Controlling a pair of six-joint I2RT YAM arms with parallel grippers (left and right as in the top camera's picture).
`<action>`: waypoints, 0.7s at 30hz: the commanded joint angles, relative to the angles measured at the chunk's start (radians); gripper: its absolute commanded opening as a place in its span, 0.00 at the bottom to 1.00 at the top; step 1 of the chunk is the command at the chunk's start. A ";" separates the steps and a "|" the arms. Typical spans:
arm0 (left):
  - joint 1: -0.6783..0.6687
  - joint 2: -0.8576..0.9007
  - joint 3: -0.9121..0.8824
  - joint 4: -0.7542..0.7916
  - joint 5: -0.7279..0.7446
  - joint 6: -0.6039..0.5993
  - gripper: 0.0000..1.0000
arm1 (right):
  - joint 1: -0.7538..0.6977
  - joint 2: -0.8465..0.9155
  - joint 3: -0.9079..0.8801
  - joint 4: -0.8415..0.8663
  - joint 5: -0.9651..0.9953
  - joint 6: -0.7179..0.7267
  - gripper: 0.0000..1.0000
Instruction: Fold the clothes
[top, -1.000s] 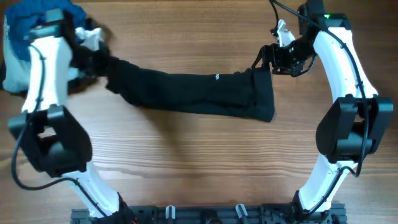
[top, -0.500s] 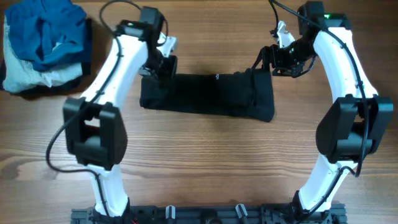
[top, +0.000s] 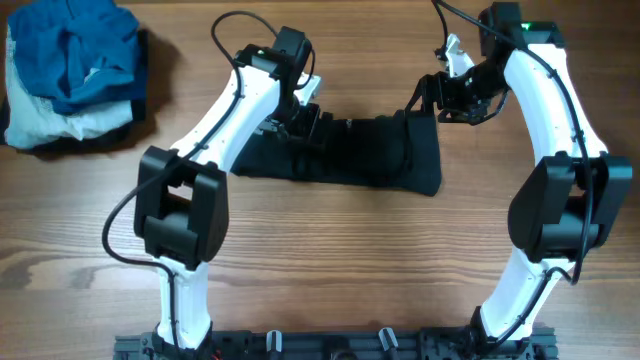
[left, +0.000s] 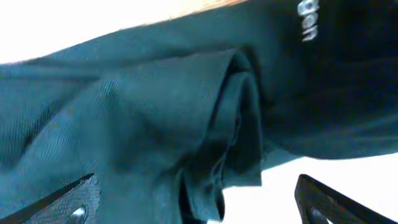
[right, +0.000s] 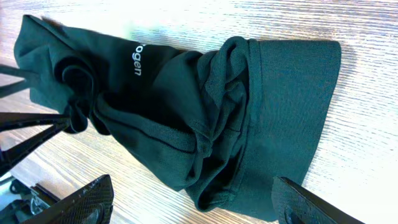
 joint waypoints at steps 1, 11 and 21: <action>0.035 -0.017 0.003 -0.042 0.020 -0.040 1.00 | -0.005 -0.028 0.019 0.000 -0.012 0.001 0.82; 0.030 -0.048 0.003 0.026 0.114 -0.039 1.00 | -0.005 -0.028 -0.004 -0.020 0.074 0.078 0.82; 0.024 -0.031 0.003 0.042 0.115 -0.058 1.00 | -0.025 -0.027 -0.328 0.222 0.068 0.143 0.81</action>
